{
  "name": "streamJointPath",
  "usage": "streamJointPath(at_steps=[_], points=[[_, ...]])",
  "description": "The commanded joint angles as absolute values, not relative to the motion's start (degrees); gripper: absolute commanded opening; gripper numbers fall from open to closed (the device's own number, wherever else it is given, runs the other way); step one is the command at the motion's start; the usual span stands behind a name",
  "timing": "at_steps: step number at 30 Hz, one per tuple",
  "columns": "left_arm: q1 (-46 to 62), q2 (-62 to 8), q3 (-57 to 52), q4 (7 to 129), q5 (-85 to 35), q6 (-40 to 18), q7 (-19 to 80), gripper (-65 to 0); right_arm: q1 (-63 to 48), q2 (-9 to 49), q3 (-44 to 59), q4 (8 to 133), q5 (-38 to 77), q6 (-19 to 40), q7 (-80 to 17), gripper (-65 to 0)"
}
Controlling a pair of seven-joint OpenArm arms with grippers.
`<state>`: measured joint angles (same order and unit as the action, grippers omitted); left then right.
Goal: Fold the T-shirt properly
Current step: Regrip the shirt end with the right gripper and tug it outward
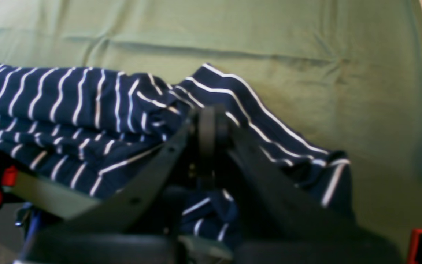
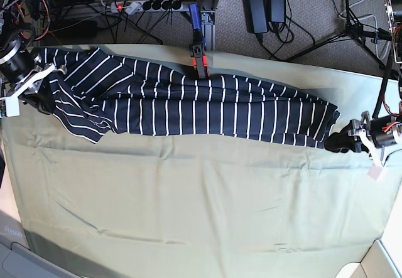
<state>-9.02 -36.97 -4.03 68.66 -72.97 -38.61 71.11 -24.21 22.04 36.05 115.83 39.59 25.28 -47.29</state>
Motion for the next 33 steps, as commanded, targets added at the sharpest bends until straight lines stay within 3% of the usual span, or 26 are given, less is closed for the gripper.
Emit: streamJointPath(at_steps=[1, 3, 21, 31, 33], points=[[-10.13, -38.11, -4.54, 69.47, -74.08, -40.0, 70.19, -34.6, -23.46, 23.03, 36.69, 116.18, 39.55, 27.05, -45.36, -65.0], [-10.09, -38.11, -4.54, 69.45, -73.58, -40.0, 70.35, -31.7, -22.72, 23.03, 36.69, 114.78, 39.44, 27.05, -45.34, -65.0], [-6.52, -38.63, -4.54, 69.41, -67.46, -40.0, 68.75, -31.6, -22.09, 23.0, 36.69, 109.43, 41.19, 27.07, -45.43, -65.0], [-6.81, -43.0, -8.19, 69.43, -80.71, -40.0, 74.56, -31.9, -22.06, 22.98, 36.69, 109.43, 41.6, 27.07, -46.06, -65.0], [-6.81, -43.0, -9.58, 69.47, -84.07, -40.0, 75.64, -34.8, -22.09, 22.98, 36.67, 109.43, 41.58, 27.07, -46.06, -65.0]])
